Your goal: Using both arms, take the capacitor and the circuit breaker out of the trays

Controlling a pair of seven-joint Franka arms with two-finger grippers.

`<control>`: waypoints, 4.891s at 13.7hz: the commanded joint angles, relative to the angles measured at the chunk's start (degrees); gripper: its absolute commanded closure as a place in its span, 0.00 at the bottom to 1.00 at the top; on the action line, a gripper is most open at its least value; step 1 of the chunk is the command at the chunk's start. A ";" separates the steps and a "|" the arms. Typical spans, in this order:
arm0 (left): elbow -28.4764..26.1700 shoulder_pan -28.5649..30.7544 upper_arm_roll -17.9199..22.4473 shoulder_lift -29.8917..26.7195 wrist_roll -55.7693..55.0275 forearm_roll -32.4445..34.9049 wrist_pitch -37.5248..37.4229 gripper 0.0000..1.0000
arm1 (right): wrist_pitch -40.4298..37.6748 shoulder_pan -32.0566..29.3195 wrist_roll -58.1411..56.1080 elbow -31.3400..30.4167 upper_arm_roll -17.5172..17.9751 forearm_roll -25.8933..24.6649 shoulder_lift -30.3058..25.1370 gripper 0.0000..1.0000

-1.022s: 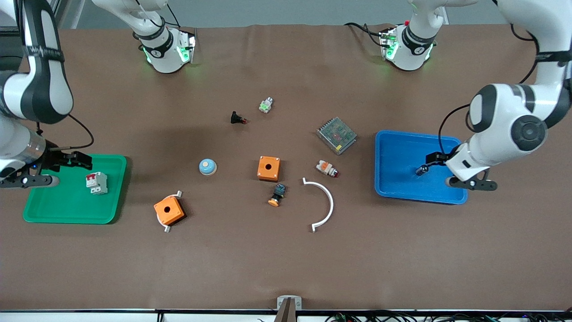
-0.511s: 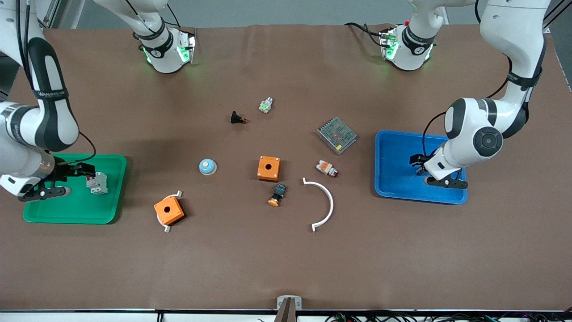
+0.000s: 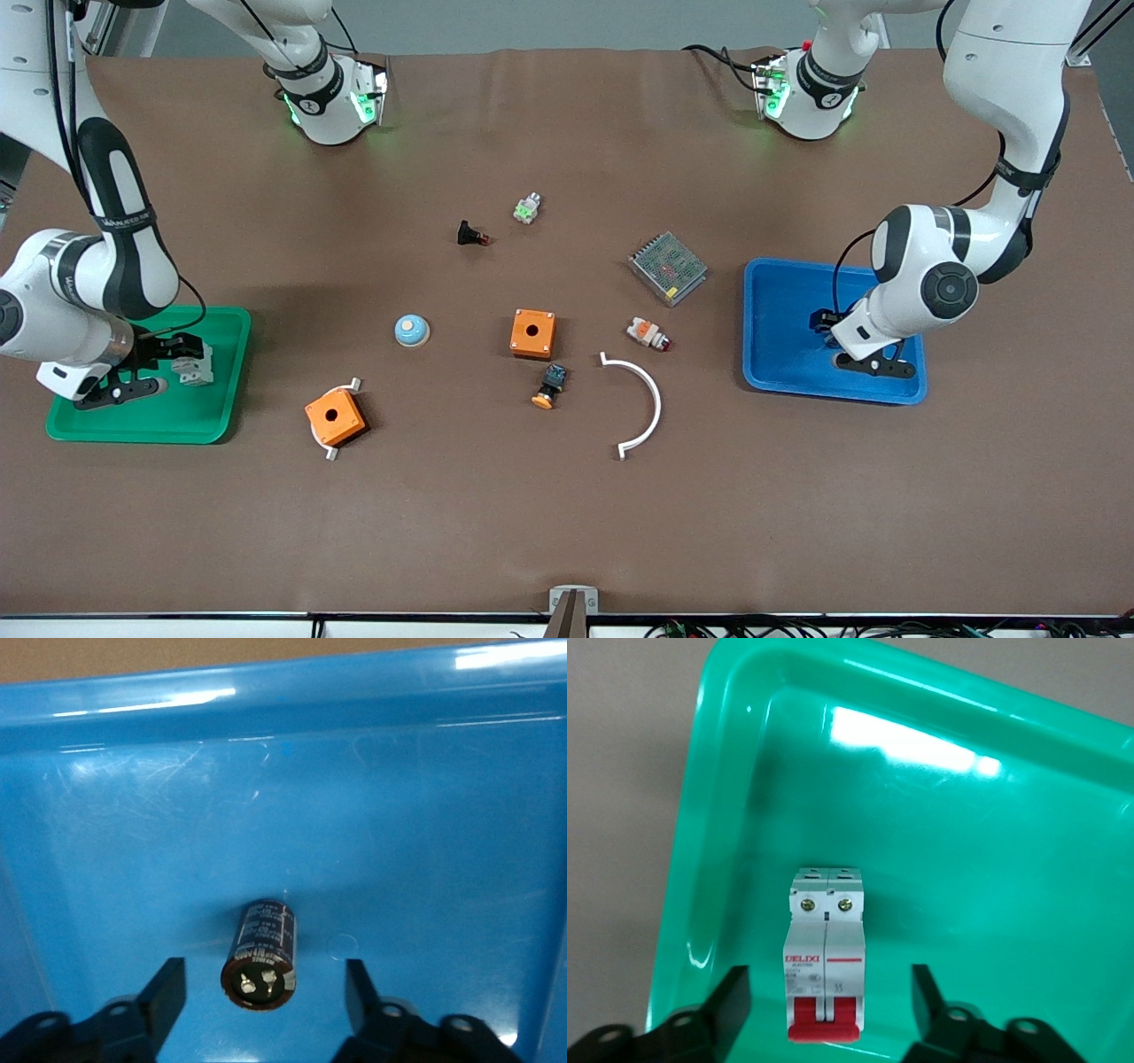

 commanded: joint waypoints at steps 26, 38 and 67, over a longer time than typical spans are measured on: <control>47.86 -26.86 -4.55 27.24 -50.67 -8.30 -1.55 0.98 | -16.87 36.51 58.41 13.93 3.39 7.49 -3.90 1.00; 49.36 -30.73 -0.16 28.93 -50.77 -7.68 -1.54 0.02 | -6.91 40.48 59.21 14.19 3.39 12.24 7.63 0.99; 19.66 -3.93 0.90 -28.29 -9.99 -3.29 -29.57 0.00 | -26.69 35.91 57.98 26.85 0.58 11.36 2.89 0.00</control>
